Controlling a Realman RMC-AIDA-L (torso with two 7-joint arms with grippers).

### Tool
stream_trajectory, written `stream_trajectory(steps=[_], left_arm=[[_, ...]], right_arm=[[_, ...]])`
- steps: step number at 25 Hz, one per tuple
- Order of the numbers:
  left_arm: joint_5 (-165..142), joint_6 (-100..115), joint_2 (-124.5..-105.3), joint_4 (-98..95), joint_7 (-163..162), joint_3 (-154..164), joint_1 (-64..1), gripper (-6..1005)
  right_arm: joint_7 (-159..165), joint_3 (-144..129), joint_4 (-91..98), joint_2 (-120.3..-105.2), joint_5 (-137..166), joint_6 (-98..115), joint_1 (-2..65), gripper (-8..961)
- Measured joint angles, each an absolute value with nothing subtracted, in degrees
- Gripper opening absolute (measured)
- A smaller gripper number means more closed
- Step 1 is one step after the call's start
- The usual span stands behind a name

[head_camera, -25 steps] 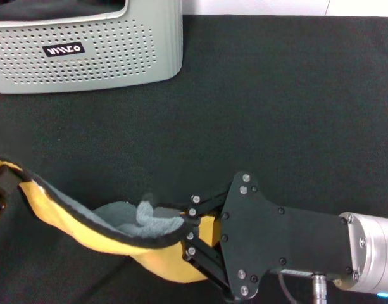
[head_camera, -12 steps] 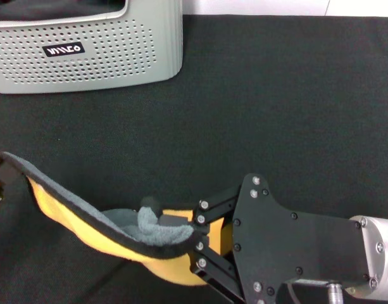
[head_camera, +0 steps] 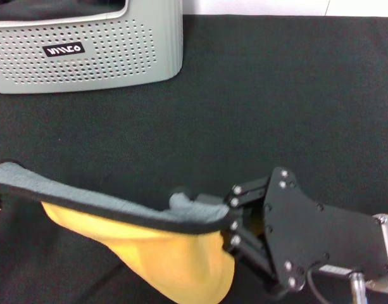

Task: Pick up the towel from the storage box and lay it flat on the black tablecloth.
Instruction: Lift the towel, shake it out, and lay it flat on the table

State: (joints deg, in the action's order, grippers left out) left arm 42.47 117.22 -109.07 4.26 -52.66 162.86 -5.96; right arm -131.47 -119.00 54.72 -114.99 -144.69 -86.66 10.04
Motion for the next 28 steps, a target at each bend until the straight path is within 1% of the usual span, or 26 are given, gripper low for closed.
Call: stream_trajectory(steps=[4, 9, 11, 16, 21, 28], left_arm=[[42.52, 116.77, -111.58, 8.23, -52.93, 162.86, -8.15, 29], [42.14, 116.48, -115.84, 14.23, -53.08, 162.91, -12.83, 29], [42.15, 116.44, -116.46, 15.09, -53.06, 162.92, -14.2, 29], [42.69, 116.31, -116.89, 15.07, -52.76, 162.86, -16.45, 30], [43.31, 115.66, -117.76, 14.96, -52.6, 162.86, -19.3, 30], [43.51, 110.35, -119.2, 14.52, -52.09, 162.86, -24.1, 30]], right_arm=[[-132.03, -117.32, 51.1, -115.05, -147.46, -86.89, 9.18, 19], [-131.94, -113.59, 46.75, -115.05, -148.82, -87.07, 8.62, 19], [-131.84, -112.25, 45.98, -115.05, -148.91, -87.11, 8.56, 19], [-131.78, -108.26, 44.54, -115.05, -149.05, -87.17, 8.44, 20], [-131.65, -105.4, 42.85, -115.05, -149.2, -87.25, 8.39, 20], [-131.59, -100.53, 37.83, -115.15, -149.34, -87.04, 9.84, 20]])
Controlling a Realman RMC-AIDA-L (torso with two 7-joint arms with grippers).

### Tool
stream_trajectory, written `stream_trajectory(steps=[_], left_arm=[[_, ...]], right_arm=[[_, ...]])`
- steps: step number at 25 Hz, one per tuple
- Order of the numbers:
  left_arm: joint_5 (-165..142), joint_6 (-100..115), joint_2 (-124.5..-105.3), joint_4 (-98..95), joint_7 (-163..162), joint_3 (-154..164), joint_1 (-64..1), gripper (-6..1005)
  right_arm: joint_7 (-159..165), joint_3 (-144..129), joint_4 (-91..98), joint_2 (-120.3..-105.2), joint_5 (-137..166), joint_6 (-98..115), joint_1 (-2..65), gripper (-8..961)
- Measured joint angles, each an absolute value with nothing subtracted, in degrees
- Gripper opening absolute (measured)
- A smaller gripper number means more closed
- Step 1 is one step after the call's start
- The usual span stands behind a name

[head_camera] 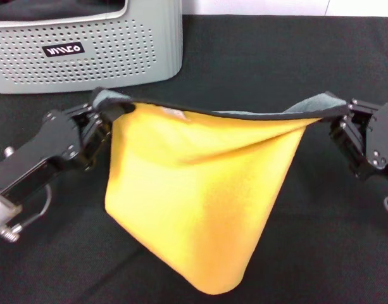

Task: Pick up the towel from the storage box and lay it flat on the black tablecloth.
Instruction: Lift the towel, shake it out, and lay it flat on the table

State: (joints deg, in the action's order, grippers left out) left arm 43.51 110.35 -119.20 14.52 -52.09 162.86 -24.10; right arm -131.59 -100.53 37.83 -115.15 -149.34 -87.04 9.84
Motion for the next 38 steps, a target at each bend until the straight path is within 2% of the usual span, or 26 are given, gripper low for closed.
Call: stream_trajectory(steps=[8, 23, 38], left_arm=[[45.08, 105.4, -119.8, 10.76, -46.23, 162.86, -27.39, 31], [53.29, 99.96, -119.89, 8.24, -41.51, 162.86, -27.44, 31], [55.97, 95.93, -119.79, 8.42, -40.27, 162.86, -27.54, 32]], right_arm=[[-131.62, -96.39, 31.73, -115.37, -150.43, -85.0, 13.71, 20], [-132.66, -95.56, 25.93, -115.93, -152.28, -74.89, 24.91, 20], [-134.72, -95.57, 26.19, -116.22, -152.43, -67.7, 29.76, 21]])
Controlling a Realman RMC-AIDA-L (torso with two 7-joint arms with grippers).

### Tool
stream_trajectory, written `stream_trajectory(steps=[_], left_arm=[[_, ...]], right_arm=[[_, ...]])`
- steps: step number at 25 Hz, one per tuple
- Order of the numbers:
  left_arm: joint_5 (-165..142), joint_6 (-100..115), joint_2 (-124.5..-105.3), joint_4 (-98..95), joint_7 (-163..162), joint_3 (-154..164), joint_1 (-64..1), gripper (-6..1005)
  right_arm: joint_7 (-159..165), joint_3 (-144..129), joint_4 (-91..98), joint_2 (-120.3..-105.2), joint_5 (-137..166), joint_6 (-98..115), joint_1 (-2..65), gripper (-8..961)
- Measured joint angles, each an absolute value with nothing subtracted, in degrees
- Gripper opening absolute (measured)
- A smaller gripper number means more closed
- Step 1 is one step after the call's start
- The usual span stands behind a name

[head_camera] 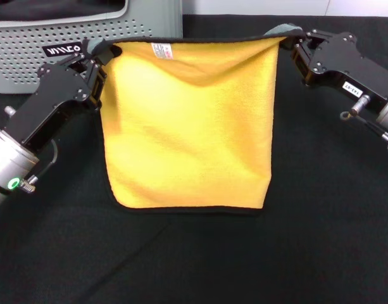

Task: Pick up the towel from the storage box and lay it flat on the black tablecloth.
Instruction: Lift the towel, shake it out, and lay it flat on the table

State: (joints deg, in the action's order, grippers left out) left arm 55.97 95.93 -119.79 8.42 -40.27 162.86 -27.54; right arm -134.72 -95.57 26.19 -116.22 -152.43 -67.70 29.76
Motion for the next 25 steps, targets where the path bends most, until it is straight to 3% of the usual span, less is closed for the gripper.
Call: stream_trajectory(steps=[25], left_arm=[[61.34, 92.92, -119.97, 6.87, -35.42, 162.86, -27.09, 33]], right_arm=[[-137.72, -97.1, 27.98, -116.19, -152.21, -58.69, 34.08, 21]])
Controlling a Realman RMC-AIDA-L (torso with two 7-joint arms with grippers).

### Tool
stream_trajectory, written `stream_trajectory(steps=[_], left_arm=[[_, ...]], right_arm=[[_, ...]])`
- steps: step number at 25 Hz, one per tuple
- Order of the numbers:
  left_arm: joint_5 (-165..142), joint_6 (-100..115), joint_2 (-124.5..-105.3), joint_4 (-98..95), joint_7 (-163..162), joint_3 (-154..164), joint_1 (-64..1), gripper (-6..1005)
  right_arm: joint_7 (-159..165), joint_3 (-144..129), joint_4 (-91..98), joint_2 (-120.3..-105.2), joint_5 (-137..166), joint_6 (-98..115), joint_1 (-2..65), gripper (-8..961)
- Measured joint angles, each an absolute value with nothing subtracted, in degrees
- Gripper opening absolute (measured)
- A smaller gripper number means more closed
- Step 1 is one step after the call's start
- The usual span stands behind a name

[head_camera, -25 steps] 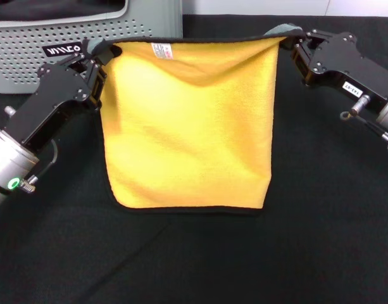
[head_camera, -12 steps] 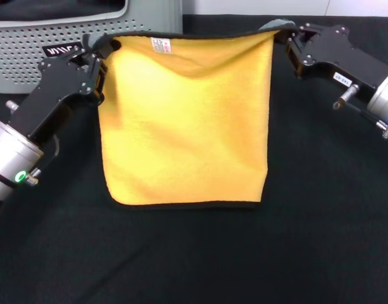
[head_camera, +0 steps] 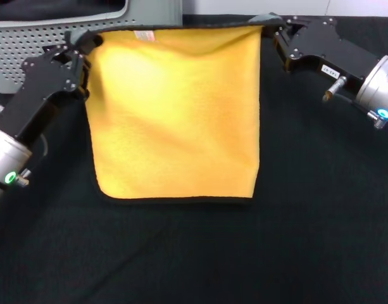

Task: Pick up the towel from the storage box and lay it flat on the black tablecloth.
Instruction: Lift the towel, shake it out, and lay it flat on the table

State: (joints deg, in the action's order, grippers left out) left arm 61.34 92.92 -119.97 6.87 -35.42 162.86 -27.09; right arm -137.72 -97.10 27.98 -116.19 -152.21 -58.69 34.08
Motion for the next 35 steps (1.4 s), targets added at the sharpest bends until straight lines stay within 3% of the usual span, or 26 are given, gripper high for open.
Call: stream_trajectory(steps=[35], left_arm=[[67.94, 92.81, -120.12, 3.96, -26.03, 162.86, -26.68, 35]], right_arm=[[-149.14, -98.76, 28.05, -116.19, -154.87, -49.5, 39.23, 22]])
